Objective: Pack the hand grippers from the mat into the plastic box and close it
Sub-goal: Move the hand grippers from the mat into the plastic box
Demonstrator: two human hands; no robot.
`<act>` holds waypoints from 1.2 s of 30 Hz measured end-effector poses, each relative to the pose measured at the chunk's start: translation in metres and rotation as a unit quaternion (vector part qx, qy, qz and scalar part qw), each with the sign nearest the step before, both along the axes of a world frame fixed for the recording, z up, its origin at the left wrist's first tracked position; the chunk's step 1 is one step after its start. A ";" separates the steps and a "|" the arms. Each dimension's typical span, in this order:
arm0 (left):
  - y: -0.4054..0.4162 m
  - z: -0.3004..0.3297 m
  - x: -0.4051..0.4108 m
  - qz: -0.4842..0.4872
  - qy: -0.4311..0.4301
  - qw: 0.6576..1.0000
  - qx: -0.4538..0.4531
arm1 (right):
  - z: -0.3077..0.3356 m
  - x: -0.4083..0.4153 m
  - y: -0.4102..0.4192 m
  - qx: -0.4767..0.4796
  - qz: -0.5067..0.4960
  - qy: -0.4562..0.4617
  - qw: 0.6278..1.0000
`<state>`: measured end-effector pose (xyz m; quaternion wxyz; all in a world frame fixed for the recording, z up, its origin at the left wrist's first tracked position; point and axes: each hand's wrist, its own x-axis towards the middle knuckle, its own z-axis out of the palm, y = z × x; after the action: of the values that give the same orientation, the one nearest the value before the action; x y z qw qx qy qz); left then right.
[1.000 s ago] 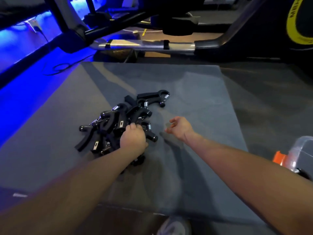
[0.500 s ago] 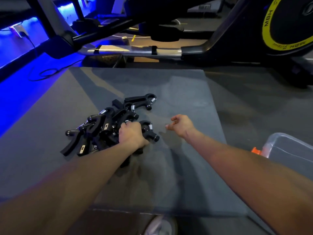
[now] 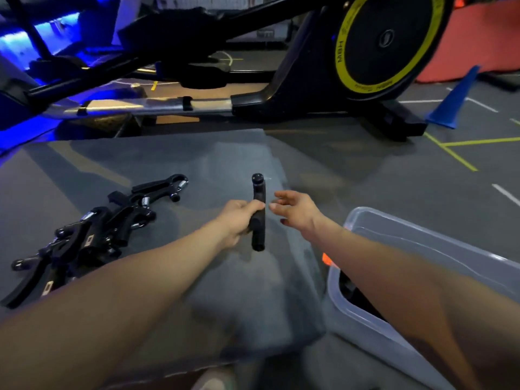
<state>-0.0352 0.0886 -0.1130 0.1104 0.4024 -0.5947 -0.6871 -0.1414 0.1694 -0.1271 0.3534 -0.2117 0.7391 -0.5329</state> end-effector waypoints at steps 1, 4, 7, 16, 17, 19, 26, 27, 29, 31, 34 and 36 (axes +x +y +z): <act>0.010 0.002 -0.010 -0.005 0.022 0.999 0.030 | 0.001 -0.004 0.010 -0.006 0.000 -0.012 1.000; 0.037 0.008 -0.036 -0.014 0.064 0.994 0.090 | 0.003 -0.018 0.042 -0.032 -0.014 -0.027 0.999; 0.061 0.008 -0.062 -0.031 0.086 0.990 0.110 | 0.000 -0.037 0.080 -0.037 -0.039 0.002 0.999; 0.161 -0.020 -0.134 -0.147 0.109 0.974 0.130 | -0.010 -0.083 0.198 -0.016 -0.161 0.051 0.985; 0.173 -0.023 -0.140 -0.159 0.110 0.973 0.128 | -0.009 -0.088 0.210 -0.011 -0.178 0.052 0.983; 0.199 -0.031 -0.153 -0.182 0.101 0.972 0.112 | -0.012 -0.100 0.235 0.005 -0.213 0.055 0.976; 0.248 -0.079 -0.170 -0.344 -0.054 0.926 -0.142 | -0.045 -0.120 0.326 0.152 -0.326 0.068 0.931; 0.250 -0.086 -0.172 -0.362 -0.070 0.909 -0.194 | -0.051 -0.120 0.337 0.175 -0.330 0.065 0.925; 0.255 -0.095 -0.176 -0.403 -0.099 0.859 -0.299 | -0.064 -0.120 0.352 0.210 -0.331 0.053 0.918; 0.260 -0.101 -0.180 -0.442 -0.116 0.817 -0.351 | -0.078 -0.120 0.359 0.243 -0.326 0.043 0.912; 0.270 -0.113 -0.185 -0.483 -0.132 0.771 -0.394 | -0.098 -0.121 0.362 0.284 -0.326 0.051 0.900; 0.275 -0.122 -0.189 -0.506 -0.144 0.742 -0.417 | -0.111 -0.122 0.361 0.302 -0.327 0.053 0.894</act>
<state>-0.2245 0.3633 -0.2348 -0.1832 0.0504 -0.9469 -0.2594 -0.2632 0.5309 -0.2376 0.1664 0.1312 0.9095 -0.3576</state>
